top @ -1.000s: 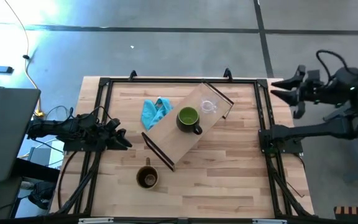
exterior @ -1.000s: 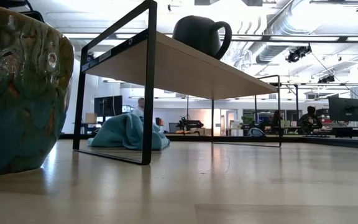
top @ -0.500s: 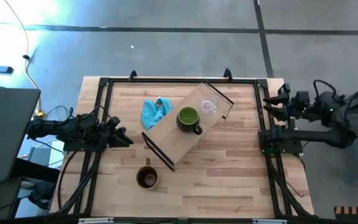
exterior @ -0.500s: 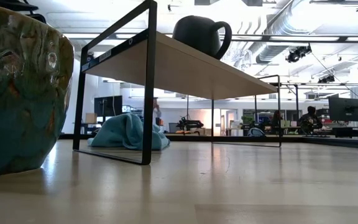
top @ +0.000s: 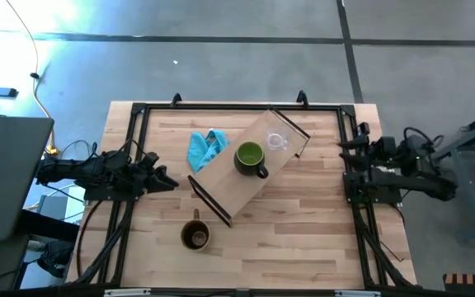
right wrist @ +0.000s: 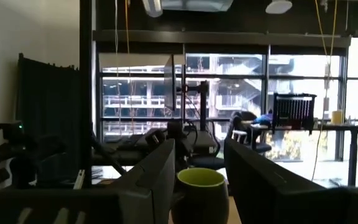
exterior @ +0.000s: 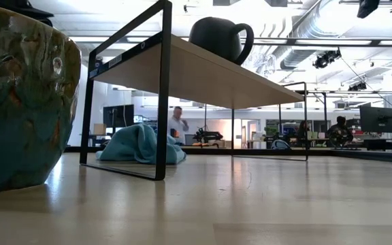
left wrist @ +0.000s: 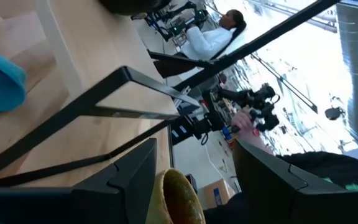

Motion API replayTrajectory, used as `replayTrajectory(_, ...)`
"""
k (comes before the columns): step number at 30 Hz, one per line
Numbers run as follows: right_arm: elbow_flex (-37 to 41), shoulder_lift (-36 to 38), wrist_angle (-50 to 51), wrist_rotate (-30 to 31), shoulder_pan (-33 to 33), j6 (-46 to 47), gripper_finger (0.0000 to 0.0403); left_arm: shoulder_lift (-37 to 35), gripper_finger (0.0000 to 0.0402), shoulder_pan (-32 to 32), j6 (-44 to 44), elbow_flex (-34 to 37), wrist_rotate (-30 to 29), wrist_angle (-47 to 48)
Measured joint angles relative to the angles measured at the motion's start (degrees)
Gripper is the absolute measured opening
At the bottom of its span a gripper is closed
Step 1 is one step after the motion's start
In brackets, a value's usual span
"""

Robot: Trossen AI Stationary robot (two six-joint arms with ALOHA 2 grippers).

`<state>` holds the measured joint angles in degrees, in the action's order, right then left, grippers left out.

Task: Stack small to large cups/mugs on shelf
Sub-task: Put the green mug on the shelf

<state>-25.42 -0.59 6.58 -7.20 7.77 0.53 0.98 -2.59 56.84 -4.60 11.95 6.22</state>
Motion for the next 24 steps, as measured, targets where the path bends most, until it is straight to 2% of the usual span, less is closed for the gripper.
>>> replayTrajectory(7, 6.71, 0.06, -8.67, 0.02, -0.02, -0.38, 0.0131, 0.0, 0.02, 0.0, 0.02, 0.0, -0.63, -0.16)
replayTrajectory(18, 14.69, 0.08, -20.17, 0.04, -0.01, 2.04, 0.0131, 0.0, 0.02, 0.0, 4.94, 0.0, 6.93, -0.13)
replayTrajectory(24, 17.91, 0.32, -22.3, 0.0, -0.02, 4.26, 0.0131, 0.0, 0.02, 0.0, 5.07, 0.0, 7.58, -0.11)
